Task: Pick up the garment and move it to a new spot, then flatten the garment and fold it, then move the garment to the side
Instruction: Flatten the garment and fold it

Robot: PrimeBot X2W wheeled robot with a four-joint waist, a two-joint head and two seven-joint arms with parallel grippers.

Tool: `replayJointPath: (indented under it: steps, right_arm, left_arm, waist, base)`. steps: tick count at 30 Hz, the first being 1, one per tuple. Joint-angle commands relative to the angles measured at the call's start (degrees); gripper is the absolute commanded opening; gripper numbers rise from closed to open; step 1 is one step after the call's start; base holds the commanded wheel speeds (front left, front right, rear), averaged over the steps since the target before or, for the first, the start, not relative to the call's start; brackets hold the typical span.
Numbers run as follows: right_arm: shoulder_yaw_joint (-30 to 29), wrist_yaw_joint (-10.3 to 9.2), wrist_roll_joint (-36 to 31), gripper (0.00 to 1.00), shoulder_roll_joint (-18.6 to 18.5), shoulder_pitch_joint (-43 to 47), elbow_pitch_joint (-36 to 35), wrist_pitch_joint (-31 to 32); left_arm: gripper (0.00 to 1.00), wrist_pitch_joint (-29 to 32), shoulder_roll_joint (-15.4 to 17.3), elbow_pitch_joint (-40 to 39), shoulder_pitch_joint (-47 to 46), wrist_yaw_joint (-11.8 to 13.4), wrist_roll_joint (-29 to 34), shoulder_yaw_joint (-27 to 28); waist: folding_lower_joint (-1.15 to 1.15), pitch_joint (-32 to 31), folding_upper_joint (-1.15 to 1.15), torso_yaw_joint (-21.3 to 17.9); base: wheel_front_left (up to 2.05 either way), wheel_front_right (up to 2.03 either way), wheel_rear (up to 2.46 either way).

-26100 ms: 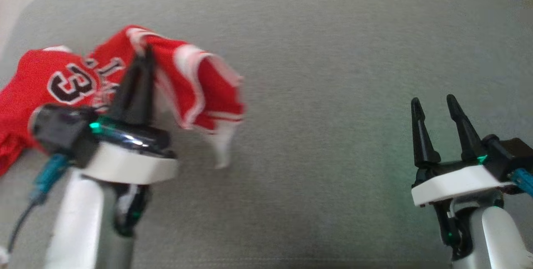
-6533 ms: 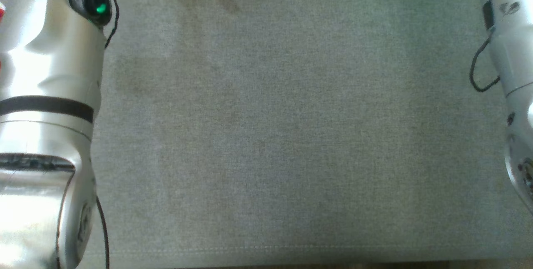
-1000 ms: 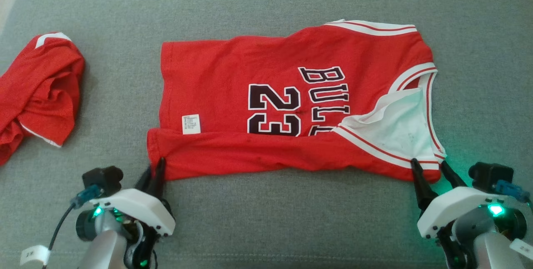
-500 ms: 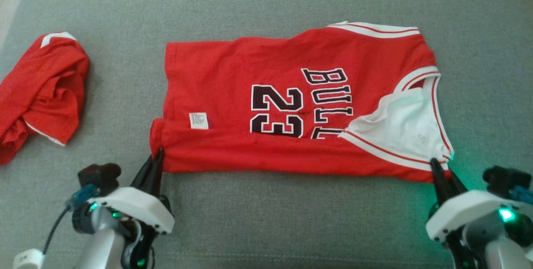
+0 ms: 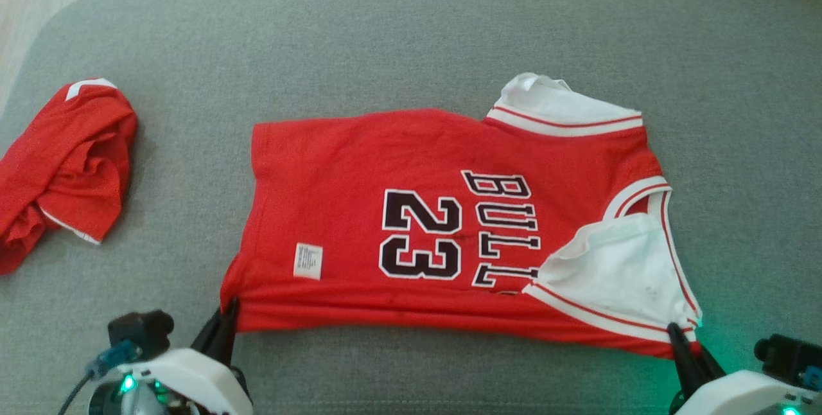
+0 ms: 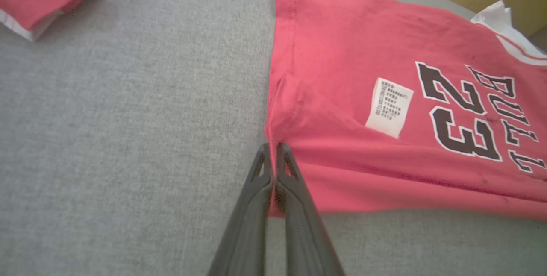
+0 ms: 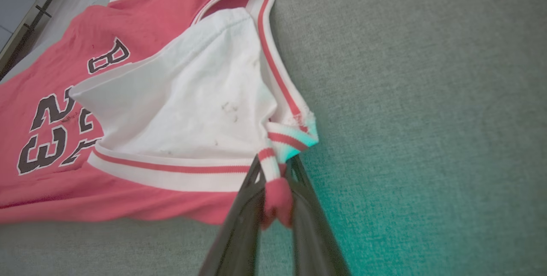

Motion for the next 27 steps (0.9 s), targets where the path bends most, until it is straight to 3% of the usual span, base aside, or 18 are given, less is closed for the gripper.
replayJointPath:
  steps: [1, 3, 4, 5, 6, 10, 17, 22, 27]
  right_arm:
    - [0.81, 0.37, 0.45, 0.0, -0.73, -0.61, -1.49, -0.48]
    - [0.98, 0.37, 0.81, 0.05, -0.73, -0.4, -0.88, -0.57]
    - [0.91, 0.37, 0.84, 0.28, -0.73, -0.31, -0.43, -0.47]
    - [0.93, 0.37, 0.76, 1.0, -0.73, -0.33, -0.23, -0.67]
    - [0.98, 0.37, 0.84, 1.0, -0.73, -0.43, -0.12, -1.06]
    - [1.69, 0.37, 0.24, 1.0, -0.73, -1.69, -1.62, -4.16]
    - [2.11, 0.37, -6.4, 1.0, -0.73, -5.37, -10.55, -12.56]
    - [3.3, 0.37, -9.48, 1.0, -0.73, -7.14, -14.8, -12.52]
    - [3.82, 0.37, -9.64, 1.0, -0.73, -7.54, -15.76, -11.33]
  left_arm:
    - [0.0, 0.29, 1.6, -1.98, -1.03, 0.91, -0.38, 2.92]
    - [0.0, 1.12, 1.36, -2.51, -0.23, 1.45, -0.57, 2.69]
    - [0.0, 1.57, 1.26, -2.56, 0.06, 1.7, -0.63, 2.56]
    - [0.25, 1.88, 1.08, -2.57, 0.29, 1.92, -0.83, 2.52]
    - [0.98, 2.19, 0.92, -2.52, 0.48, 2.1, -0.96, 2.42]
    - [1.0, 0.66, 0.41, -3.05, 0.31, 3.37, -0.24, 2.53]
    - [1.0, -6.87, 0.15, -4.89, -1.64, 5.61, 3.11, 3.22]
    - [1.0, -9.84, -0.01, -8.19, -3.11, 7.18, 5.47, 2.84]
    - [1.0, -10.03, 0.09, -8.85, -5.23, 7.17, 6.56, 1.75]
  waist:
    - [0.0, -0.26, 0.0, -0.23]
    - [0.0, -0.41, 0.0, -0.33]
    - [0.0, -0.48, 0.0, -0.34]
    - [0.0, -0.55, 0.0, -0.32]
    - [0.0, -0.61, 0.0, -0.32]
    - [0.0, -0.82, 0.0, -0.32]
    - [0.0, -1.67, 0.0, -0.49]
    - [0.0, -2.24, 0.0, -0.43]
    - [0.0, -1.83, 0.0, 0.04]
  base:
    - [0.0, 0.0, 0.0]
    - [0.0, 0.0, 0.0]
    - [0.0, 0.0, 0.0]
    - [0.0, 0.0, 0.0]
    - [0.0, 0.0, 0.0]
    - [0.0, 0.0, 0.0]
    - [0.0, 0.0, 0.0]
    - [0.0, 0.0, 0.0]
    - [0.0, 0.0, 0.0]
